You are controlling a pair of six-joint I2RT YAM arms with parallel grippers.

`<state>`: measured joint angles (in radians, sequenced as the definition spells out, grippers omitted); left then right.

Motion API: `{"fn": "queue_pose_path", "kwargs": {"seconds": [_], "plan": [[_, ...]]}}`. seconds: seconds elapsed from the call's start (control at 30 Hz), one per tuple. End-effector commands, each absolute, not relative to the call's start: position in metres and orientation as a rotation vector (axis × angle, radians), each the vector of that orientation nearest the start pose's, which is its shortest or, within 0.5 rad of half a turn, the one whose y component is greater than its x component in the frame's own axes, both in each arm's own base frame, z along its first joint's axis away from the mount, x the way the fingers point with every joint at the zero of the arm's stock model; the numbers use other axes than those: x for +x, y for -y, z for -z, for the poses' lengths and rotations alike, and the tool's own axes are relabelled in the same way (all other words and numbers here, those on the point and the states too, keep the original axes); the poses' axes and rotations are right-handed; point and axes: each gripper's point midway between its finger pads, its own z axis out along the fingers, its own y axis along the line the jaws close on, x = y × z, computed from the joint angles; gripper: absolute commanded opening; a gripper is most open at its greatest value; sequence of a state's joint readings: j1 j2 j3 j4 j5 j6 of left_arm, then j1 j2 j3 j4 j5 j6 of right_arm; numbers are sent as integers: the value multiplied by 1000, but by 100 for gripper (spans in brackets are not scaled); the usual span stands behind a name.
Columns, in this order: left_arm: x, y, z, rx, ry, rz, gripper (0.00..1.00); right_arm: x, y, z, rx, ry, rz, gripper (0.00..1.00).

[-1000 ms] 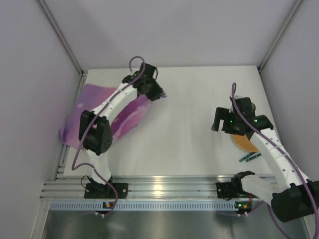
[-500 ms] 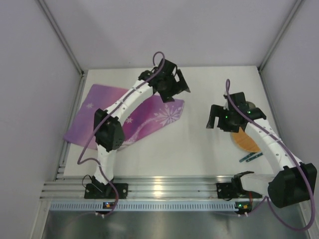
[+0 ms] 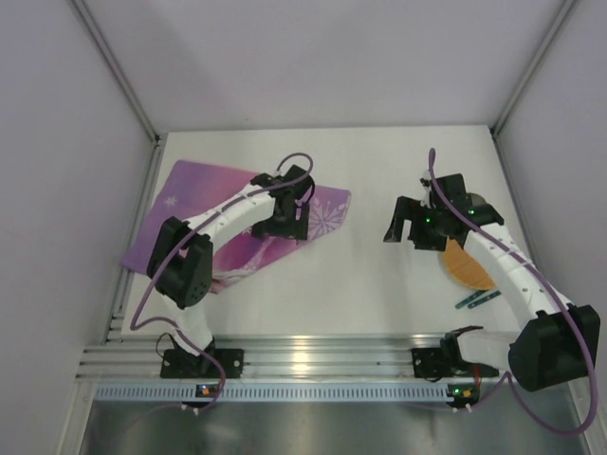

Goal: Set the dinner table for one person

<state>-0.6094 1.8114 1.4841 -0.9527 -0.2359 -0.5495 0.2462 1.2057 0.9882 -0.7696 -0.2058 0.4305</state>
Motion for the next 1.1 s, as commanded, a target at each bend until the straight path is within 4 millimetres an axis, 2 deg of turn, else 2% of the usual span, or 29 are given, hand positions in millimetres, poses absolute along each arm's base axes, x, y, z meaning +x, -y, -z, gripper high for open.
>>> {"fn": "queue_pose_path", "kwargs": {"seconds": [0.0, 0.13, 0.17, 0.33, 0.37, 0.43, 0.5, 0.67, 0.77, 0.8, 0.87, 0.9, 0.93, 0.97, 1.0, 1.07], "plan": [[316, 195, -86, 197, -2750, -132, 98, 262, -124, -150, 139, -2574, -550, 92], [311, 210, -72, 280, -2768, -108, 99, 258, -122, -150, 149, -2579, -542, 92], [310, 217, -72, 313, -2756, -116, 99, 256, -121, -151, 153, -2573, -540, 92], [312, 233, -45, 427, -2763, -212, 99, 246, -118, -148, 180, -2579, -540, 92], [316, 238, -45, 437, -2749, -218, 99, 244, -117, -149, 184, -2576, -538, 92], [319, 241, -31, 452, -2762, -240, 99, 239, -115, -147, 195, -2588, -530, 92], [327, 245, -23, 448, -2757, -251, 94, 233, -113, -147, 201, -2590, -522, 92], [348, 252, -21, 450, -2717, -281, 88, 221, -106, -149, 212, -2583, -491, 92], [359, 252, -12, 466, -2723, -310, 74, 214, -101, -149, 218, -2583, -472, 92], [362, 251, -10, 469, -2725, -317, 65, 211, -100, -147, 225, -2592, -467, 92], [367, 252, -5, 497, -2734, -313, 56, 208, -99, -148, 230, -2587, -464, 92], [369, 255, -3, 517, -2734, -300, 44, 206, -97, -147, 241, -2587, -462, 92], [368, 257, -2, 543, -2746, -284, 10, 204, -98, -148, 241, -2579, -467, 92], [371, 263, -4, 546, -2744, -263, 0, 203, -97, -148, 248, -2576, -465, 93], [371, 267, -7, 557, -2748, -240, 0, 201, -96, -145, 254, -2582, -462, 93], [368, 290, -18, 586, -2745, -125, 0, 200, -94, -144, 266, -2577, -452, 93]]}}
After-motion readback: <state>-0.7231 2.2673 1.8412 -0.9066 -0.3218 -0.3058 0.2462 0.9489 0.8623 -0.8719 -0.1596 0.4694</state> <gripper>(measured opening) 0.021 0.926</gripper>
